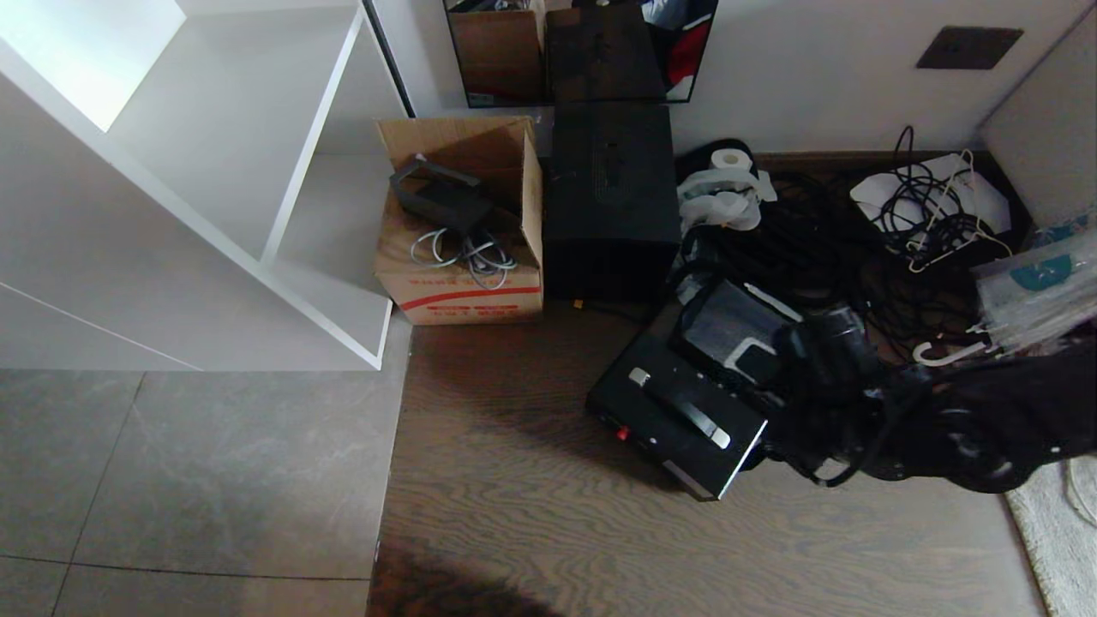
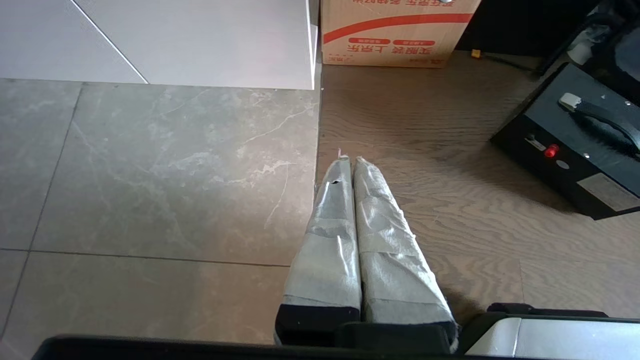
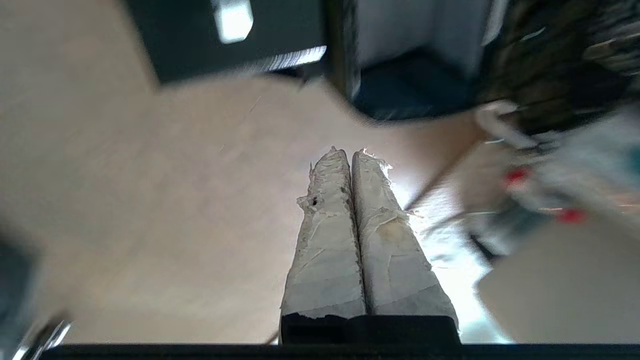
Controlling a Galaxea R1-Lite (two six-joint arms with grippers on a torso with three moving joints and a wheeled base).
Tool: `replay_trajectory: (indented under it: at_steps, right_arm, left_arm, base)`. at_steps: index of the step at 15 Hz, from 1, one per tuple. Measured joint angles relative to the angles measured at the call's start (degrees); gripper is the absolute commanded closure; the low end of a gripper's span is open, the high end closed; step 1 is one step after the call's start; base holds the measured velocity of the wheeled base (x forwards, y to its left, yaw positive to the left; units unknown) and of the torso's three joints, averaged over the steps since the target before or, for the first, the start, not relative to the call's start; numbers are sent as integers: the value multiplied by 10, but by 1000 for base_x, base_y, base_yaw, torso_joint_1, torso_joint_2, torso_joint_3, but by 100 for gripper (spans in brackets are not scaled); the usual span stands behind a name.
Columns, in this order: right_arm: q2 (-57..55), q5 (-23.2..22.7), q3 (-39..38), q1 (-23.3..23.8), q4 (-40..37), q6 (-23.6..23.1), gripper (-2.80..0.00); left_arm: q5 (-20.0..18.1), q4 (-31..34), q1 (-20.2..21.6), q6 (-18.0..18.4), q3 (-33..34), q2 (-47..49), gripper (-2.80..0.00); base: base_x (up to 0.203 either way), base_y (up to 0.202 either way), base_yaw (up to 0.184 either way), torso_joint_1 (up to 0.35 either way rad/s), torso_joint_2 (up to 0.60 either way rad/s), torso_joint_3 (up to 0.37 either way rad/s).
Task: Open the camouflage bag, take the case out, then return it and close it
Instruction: Grip the handle again
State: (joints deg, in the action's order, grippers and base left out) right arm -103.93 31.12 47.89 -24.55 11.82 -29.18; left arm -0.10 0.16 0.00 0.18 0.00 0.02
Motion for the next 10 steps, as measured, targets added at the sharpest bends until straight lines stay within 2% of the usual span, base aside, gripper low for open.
replay_trajectory:
  at_steps: [2, 3, 7, 10]
  right_arm:
    - [82, -63, -54, 42, -34, 16, 0]
    - [126, -78, -91, 59, -44, 34, 0]
    - [307, -97, -214, 90, -83, 148, 0]
    - [477, -110, -259, 99, -152, 183, 0]
  left_arm:
    - [0, 0, 0, 0, 0, 0, 0]
    - [0, 0, 0, 0, 0, 0, 0]
    - [0, 0, 0, 0, 0, 0, 0]
    - [0, 0, 0, 0, 0, 0, 0]
  base:
    - [0, 0, 0, 0, 0, 0]
    - [0, 0, 0, 0, 0, 0]
    - [0, 0, 0, 0, 0, 0]
    - [0, 0, 0, 0, 0, 0]
